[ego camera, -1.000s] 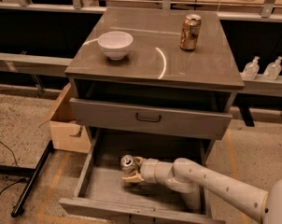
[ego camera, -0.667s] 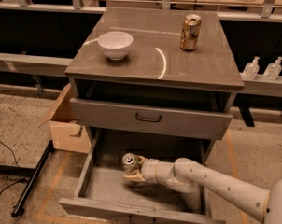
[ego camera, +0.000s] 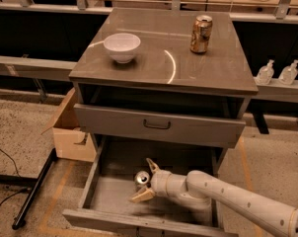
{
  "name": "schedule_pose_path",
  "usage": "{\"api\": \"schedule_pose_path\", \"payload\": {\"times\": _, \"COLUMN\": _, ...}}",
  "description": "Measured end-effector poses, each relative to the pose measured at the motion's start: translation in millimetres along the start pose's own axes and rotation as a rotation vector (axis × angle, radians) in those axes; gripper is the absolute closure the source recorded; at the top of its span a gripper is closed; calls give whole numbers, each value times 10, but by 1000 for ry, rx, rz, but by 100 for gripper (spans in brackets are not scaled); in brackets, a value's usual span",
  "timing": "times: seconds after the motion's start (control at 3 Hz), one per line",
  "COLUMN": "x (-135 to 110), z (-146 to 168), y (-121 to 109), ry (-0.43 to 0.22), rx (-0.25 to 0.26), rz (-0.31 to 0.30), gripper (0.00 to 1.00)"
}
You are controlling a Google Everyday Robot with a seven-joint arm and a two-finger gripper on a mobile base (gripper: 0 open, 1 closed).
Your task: Place 7up can into middle drawer
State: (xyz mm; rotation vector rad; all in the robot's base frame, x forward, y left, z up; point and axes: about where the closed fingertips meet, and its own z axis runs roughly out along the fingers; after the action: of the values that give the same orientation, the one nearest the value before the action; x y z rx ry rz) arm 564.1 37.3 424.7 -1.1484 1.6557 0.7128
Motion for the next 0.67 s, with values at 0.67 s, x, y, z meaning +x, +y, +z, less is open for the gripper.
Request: {"api": "schedule_pose_path", "payload": {"times": 0.67, "x": -223, "z": -642, "y": -9, "ry": 3, "rx": 167, "rz": 24, "gripper": 14}}
